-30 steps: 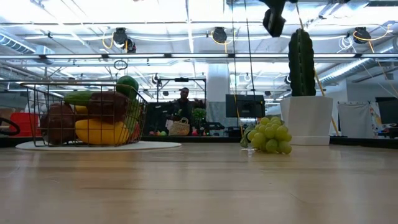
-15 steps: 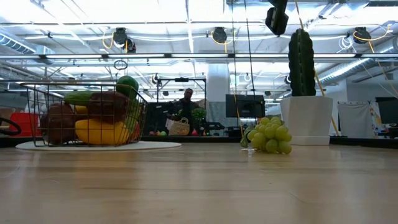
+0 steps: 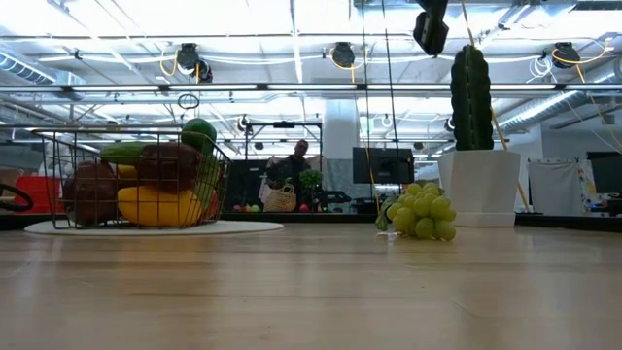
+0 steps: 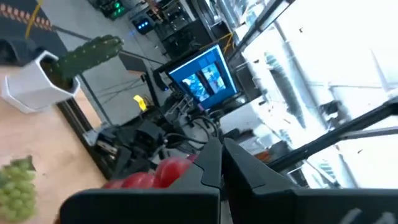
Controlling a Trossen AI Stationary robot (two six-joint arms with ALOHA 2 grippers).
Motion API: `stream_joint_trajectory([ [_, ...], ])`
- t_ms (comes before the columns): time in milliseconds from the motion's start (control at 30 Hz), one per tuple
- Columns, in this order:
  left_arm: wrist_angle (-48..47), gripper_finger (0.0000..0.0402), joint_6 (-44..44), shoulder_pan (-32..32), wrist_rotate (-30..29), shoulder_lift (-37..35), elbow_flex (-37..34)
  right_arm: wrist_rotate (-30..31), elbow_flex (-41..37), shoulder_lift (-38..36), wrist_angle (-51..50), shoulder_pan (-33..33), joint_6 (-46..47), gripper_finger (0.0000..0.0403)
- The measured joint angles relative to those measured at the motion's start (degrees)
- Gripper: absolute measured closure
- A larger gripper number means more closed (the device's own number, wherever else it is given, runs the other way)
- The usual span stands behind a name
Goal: Build produce basket
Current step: Put the red grapes into the wire basket
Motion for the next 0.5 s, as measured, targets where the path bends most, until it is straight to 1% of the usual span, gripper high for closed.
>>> stream_joint_trajectory([
  [333,-0.3,0.04,-4.4,0.02,0.66,-2.42,0.0,-0.01,0.0,0.0,-0.04,-0.14,-1.26,0.0403],
  [433,-1.51,0.04,-7.1,-0.01,0.8,-3.59,0.0,-0.01,0.0,0.0,-0.04,-0.15,-1.56,0.0403],
  [500,-1.93,0.04,-8.49,0.0,1.88,-4.1,0.0,0.16,0.0,0.0,-0.06,-0.14,-1.65,0.0403],
])
